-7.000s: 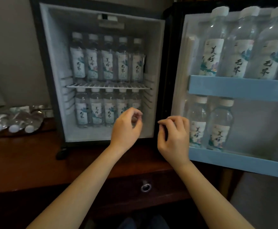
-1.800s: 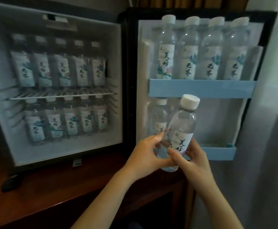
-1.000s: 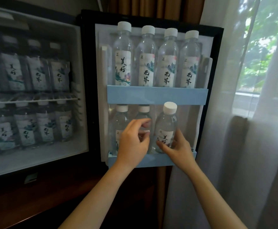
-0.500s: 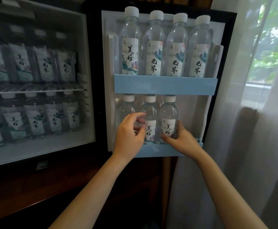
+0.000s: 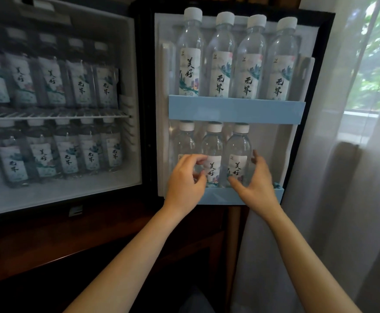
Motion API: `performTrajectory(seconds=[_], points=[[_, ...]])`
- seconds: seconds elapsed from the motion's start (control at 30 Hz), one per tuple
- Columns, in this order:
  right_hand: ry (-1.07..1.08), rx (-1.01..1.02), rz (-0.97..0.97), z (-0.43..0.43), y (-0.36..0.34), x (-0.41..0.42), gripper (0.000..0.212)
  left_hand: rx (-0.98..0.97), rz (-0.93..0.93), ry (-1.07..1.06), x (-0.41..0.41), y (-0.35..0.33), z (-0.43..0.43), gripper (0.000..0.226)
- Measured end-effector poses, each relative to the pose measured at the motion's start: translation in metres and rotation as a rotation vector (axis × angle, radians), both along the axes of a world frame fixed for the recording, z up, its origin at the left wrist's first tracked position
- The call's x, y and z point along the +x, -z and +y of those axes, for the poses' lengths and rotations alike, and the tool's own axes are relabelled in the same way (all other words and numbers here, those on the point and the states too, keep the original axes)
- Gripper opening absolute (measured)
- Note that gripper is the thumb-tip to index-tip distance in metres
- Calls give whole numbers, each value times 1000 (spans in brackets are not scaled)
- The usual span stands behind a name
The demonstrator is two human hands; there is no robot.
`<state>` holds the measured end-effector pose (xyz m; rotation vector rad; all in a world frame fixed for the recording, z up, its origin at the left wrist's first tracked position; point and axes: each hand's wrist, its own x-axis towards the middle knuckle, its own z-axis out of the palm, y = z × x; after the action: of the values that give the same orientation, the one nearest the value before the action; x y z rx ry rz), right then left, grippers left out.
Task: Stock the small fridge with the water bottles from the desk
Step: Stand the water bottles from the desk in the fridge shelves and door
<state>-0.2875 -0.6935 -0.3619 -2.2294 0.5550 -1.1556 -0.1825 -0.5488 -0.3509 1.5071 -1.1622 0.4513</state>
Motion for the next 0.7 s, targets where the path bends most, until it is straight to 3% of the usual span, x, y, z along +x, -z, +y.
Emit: performTrajectory(seconds=[0.1,0.2,0.37,0.7], points=[[145,-149,-284,27,0,2,60,-14,1,-15,8,3,12,32],[124,-296,-427,55,-6,15,38,-6,8,-58,19,5,28,32],[-44,-407,-392,104,-11,59,21,25,7,-176,48,10,71,32],[-495,-445,-164,225,5,174,13,81,118,-554,122,39,206,28]])
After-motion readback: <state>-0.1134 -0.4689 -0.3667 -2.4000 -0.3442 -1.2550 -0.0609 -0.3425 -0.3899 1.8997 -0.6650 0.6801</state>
